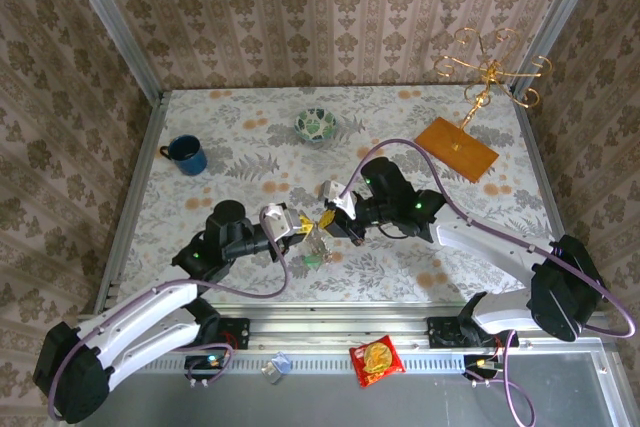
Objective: Put the keys on the keyring
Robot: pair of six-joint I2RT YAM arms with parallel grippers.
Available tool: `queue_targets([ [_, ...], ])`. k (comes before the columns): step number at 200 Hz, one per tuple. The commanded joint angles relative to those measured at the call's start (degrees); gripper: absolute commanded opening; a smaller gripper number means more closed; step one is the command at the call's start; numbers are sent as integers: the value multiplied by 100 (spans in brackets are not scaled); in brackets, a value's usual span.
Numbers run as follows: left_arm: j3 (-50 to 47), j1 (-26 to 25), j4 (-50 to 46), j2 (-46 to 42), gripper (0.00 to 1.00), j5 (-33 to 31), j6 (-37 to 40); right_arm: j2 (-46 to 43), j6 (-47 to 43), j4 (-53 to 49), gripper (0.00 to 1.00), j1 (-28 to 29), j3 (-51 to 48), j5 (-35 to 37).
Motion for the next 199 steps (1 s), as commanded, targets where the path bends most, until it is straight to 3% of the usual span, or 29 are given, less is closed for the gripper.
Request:
queue_targets([
  [1,-48,8,340,-181,0,83,15,152,125,-237,0,-105,233,147],
  [77,-99,-183,613,-155,0,-80,201,621,142,-320,0,-113,485,-294],
  [91,-119,-192,636,-155,0,-82,168,491,146,-170,16,-134,355,-189],
  [118,-224,-194,820,-155,0,-30,10,-36,128,449,30,-213,-119,-56],
  [199,-404,-192,1421,45,0,324,-413,-881,-256,1611,35,-348,-994,-7],
])
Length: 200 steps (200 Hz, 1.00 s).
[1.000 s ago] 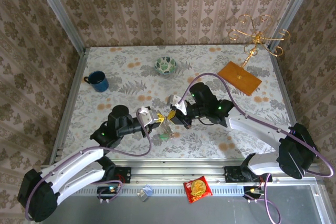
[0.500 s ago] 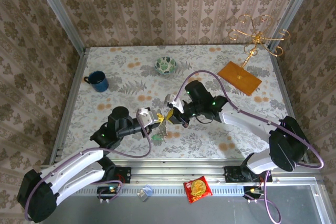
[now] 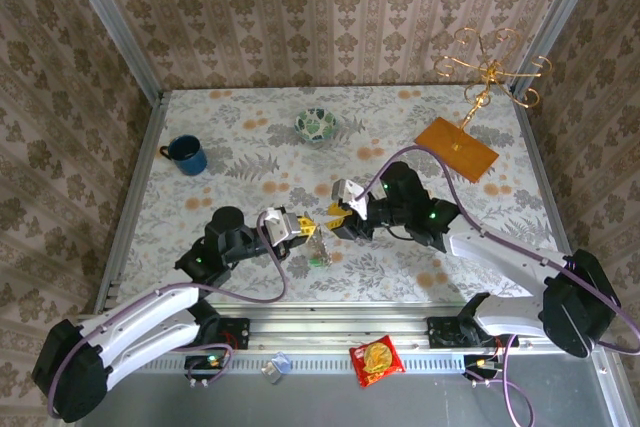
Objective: Put the keys on the keyring
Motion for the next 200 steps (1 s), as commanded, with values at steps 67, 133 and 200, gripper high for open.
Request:
queue_targets([
  [67,-182,-41,1230,287,0,471,-588,-241,-151,533,35,-125,-158,-495],
  [133,-237,-50,1460,351,0,464,-728,-12,-95,472,35,-125,-63,-1055],
  [200,-254,-65,1628,439,0,525,-824,227,24,760,28,-84,15,-997],
])
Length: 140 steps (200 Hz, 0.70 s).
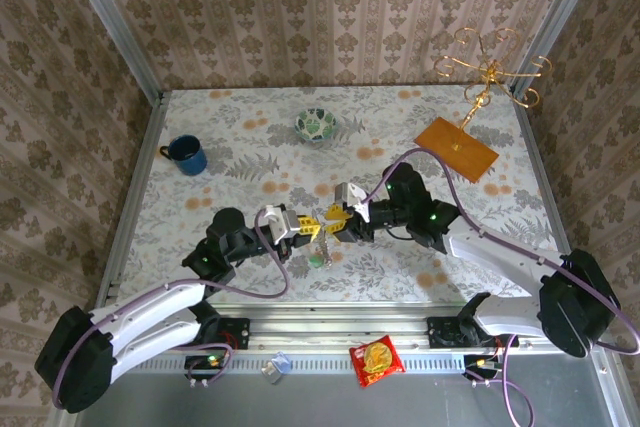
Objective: Put the keys on the keyring
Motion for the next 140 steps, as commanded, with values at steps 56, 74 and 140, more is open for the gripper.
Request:
queue_targets([
  [56,-40,-59,401,1,0,162,-193,166,202,522,6,56,182,-271],
  [74,7,-59,166,-67,5,-31,-173,105,51,294,0,60,229,-244],
  [140,519,-59,-1683,-389,35,-380,659,58,-1364,-2095,0,120,1047,480],
])
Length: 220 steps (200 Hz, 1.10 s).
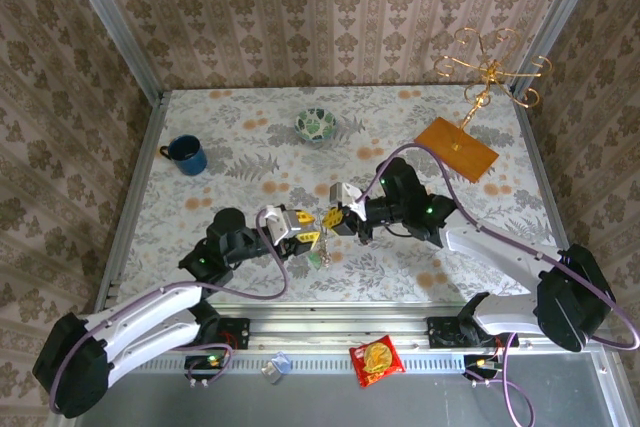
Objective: Put the keys on the keyring
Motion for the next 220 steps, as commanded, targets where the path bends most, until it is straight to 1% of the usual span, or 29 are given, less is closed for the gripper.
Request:
queue_targets([
  [1,363,-42,-758,-100,35,-29,443,-62,-779,-1126,0,77,488,377],
  [29,562,-37,-924,-13,35,45,576,66,-1327,-1906,0,234,874,770],
  [63,799,-39,-1104,182,32,204,727,258,-1689,-2433,0,415,1307,1067],
  [78,895,-37,-1201,257,25,296,807,358,-1835,-2604,0,527,1467,1239],
  [91,942,-41,-1209,325,23,329,852,431,-1922,-2691,0,618,1604,1364],
  [106,996,-37,-1218,384,17,396,882,507,-1975,-2857,0,710,1714,1440],
  [135,1109,-42,-1440,464,9,456,979,479,-1907,-2790,0,733,1758,1342],
  [150,1127,-41,-1505,488,0,505,1029,428,-1820,-2752,0,731,1737,1248],
  [158,1137,-41,-1525,492,0,522,1038,383,-1742,-2754,0,721,1710,1188],
  [167,1125,-41,-1504,479,0,524,1040,318,-1636,-2488,0,689,1629,1111],
  [172,1098,-41,-1470,465,0,526,1028,263,-1542,-2392,3,652,1560,1065],
  [186,997,-42,-1269,409,0,531,945,80,-1233,-1969,21,497,1264,906],
  [191,944,-42,-1165,380,0,527,900,5,-1096,-1761,25,417,1115,806],
  [207,766,-42,-755,305,0,534,706,-201,-624,-1101,30,181,676,442],
  [220,628,-42,-395,263,0,559,526,-299,-344,-712,32,111,399,273],
])
